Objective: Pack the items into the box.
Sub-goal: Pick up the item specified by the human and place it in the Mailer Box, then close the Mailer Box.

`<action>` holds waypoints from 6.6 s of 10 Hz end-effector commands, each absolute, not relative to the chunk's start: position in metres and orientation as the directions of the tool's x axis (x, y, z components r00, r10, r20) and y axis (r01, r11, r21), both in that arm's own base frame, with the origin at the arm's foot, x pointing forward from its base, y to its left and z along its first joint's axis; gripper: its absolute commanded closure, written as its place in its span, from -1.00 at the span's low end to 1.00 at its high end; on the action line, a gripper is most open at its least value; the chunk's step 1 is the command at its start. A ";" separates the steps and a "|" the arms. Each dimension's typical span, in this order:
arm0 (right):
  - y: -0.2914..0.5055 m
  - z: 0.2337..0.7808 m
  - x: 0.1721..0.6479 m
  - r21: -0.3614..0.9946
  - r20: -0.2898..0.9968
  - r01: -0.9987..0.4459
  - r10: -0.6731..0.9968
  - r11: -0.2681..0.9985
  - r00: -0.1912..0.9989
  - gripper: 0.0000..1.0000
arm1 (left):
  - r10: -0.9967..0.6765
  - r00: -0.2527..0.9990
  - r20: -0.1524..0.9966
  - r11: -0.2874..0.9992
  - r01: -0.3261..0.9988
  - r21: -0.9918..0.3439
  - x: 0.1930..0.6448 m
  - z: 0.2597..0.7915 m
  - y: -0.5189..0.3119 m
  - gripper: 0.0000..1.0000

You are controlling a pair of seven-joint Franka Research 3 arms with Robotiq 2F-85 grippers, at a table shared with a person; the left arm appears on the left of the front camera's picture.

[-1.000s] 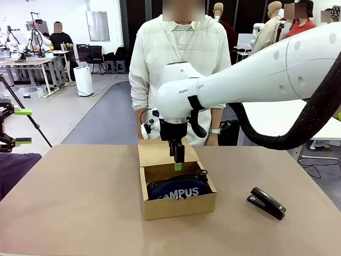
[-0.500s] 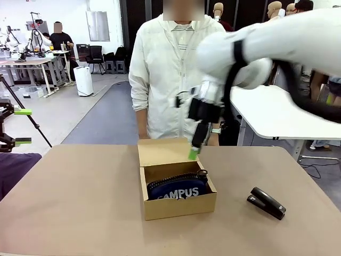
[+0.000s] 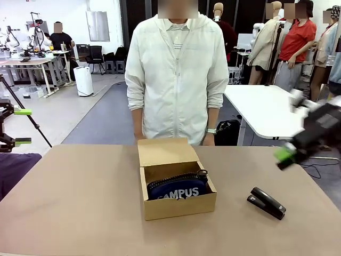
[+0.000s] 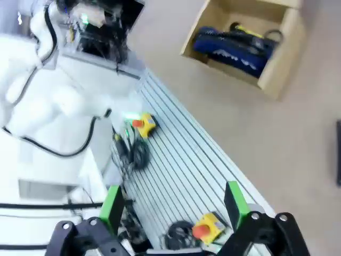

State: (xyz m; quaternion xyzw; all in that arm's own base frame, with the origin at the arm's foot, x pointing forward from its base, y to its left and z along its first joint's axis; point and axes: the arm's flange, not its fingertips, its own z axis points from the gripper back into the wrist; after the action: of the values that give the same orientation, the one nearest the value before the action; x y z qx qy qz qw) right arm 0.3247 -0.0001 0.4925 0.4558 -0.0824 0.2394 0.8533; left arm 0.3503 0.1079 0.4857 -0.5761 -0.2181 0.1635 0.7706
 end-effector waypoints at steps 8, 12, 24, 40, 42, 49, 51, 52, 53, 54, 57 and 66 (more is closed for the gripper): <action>-0.065 0.466 0.290 0.806 0.372 -0.352 0.055 0.476 0.927 -1.00 | 0.495 0.857 0.143 0.280 -0.001 -0.960 0.349 0.488 0.109 -0.94; -0.065 0.466 0.290 0.806 0.372 -0.352 0.055 0.476 0.927 -1.00 | 0.495 0.857 0.143 0.280 -0.001 -0.960 0.349 0.488 0.109 -0.94; -0.065 0.466 0.290 0.806 0.372 -0.352 0.055 0.476 0.927 -1.00 | 0.495 0.857 0.143 0.280 -0.001 -0.960 0.349 0.488 0.109 -0.94; 0.056 0.399 0.551 0.701 0.292 -0.306 0.132 0.644 0.947 -1.00 | 0.356 0.932 -0.071 0.443 -0.235 -0.865 0.520 0.370 -0.092 -0.94; 0.070 0.385 0.606 0.743 0.273 -0.330 0.187 0.582 0.944 -1.00 | 0.300 0.944 -0.139 0.439 -0.266 -0.858 0.564 0.339 -0.118 -0.94; 0.142 0.304 0.737 0.868 0.261 -0.341 0.253 0.361 0.932 -1.00 | 0.418 0.897 -0.140 0.228 -0.253 -0.940 0.617 0.270 -0.154 -0.94; 0.152 0.287 0.751 0.902 0.216 -0.289 0.246 0.321 0.945 -1.00 | 0.349 0.929 -0.125 0.145 -0.185 -0.972 0.615 0.269 -0.153 -0.94; 0.159 0.287 0.753 0.908 0.210 -0.285 0.255 0.308 0.944 -1.00 | 0.315 0.943 -0.104 0.137 -0.154 -0.978 0.613 0.268 -0.154 -0.94; 0.167 0.290 0.752 0.924 0.198 -0.274 0.279 0.267 0.940 -1.00 | 0.256 0.962 -0.090 0.129 -0.126 -0.984 0.612 0.269 -0.157 -0.94; 0.173 0.292 0.750 0.936 0.152 -0.234 0.297 0.265 0.943 -1.00 | 0.216 0.972 -0.098 0.119 -0.126 -0.985 0.611 0.269 -0.160 -0.94; 0.177 0.300 0.740 0.943 0.119 -0.215 0.346 0.255 0.931 -1.00 | 0.191 0.977 -0.097 0.122 -0.122 -0.985 0.611 0.267 -0.167 -0.94; 0.178 0.303 0.723 0.931 0.139 -0.264 0.425 0.250 0.895 -0.24 | 0.182 0.982 -0.056 0.148 -0.083 -0.985 0.610 0.262 -0.180 -0.07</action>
State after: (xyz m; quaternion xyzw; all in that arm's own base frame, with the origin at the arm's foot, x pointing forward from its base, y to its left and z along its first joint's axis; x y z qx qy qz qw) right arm 0.7128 0.1789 0.2926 0.5774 0.0699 0.2048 0.7873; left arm 0.6071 -0.1823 0.2636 -0.6495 -0.0261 0.0989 0.7535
